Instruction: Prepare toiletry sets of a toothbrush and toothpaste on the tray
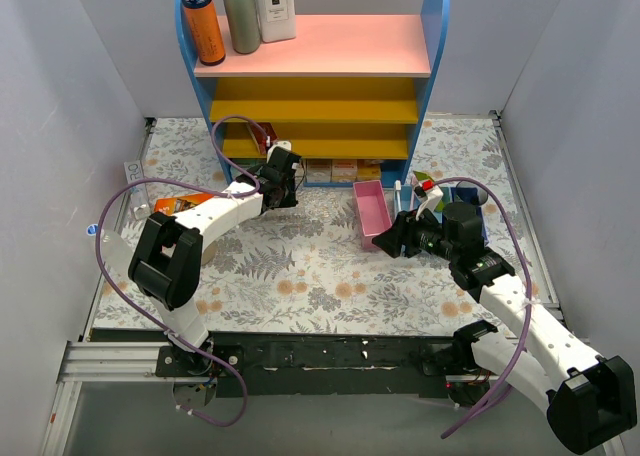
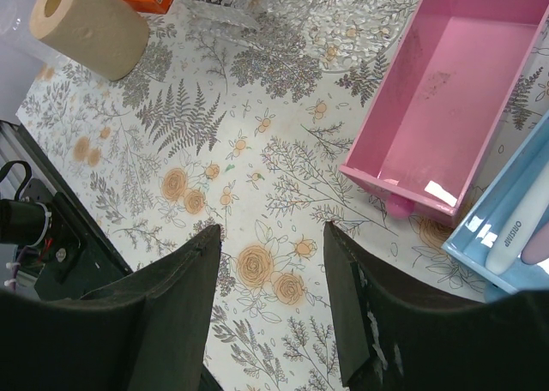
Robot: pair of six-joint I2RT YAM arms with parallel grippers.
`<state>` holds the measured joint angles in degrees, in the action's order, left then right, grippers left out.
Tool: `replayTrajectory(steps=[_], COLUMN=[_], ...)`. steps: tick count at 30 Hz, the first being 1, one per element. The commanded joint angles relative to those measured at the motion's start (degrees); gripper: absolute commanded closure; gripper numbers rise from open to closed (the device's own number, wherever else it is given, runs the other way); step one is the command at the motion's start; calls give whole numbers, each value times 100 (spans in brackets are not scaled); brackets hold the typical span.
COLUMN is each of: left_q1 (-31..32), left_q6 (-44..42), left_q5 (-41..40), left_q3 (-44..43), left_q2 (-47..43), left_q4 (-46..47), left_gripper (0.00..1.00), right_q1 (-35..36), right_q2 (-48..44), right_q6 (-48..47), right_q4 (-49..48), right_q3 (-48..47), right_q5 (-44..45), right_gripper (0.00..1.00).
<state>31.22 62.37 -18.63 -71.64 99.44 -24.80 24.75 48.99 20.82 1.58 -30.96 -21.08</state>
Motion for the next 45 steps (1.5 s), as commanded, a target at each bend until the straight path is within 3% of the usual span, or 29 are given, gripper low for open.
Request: replayTrajectory(steps=[1,7,27,35,45], left_q1=[-29,-29,-29,-55,-1047], left_q6=[-119,-234,-357,-708,-559], left_q5=[-35,-62,255,658,1705], left_q3=[-158,-202,-228,-219,-220], left_q2=[-240,-311,-864,-1339,-1594], left_q4=[115,115,1,141,475], left_gripper=[73,67,66,60,58], right_q1=[-23,-14,-23,-32,-269], right_q2=[-21,-4,14,93,436], right_q6=[-34,-34,-25,-578,-1255], right_q4=[-194,-202,-229,35,386], right_q3=[-68,-59,-59,-498,-1359], right_q5=[25,25,60,710,1254], right_gripper=[41,41,41,38,35])
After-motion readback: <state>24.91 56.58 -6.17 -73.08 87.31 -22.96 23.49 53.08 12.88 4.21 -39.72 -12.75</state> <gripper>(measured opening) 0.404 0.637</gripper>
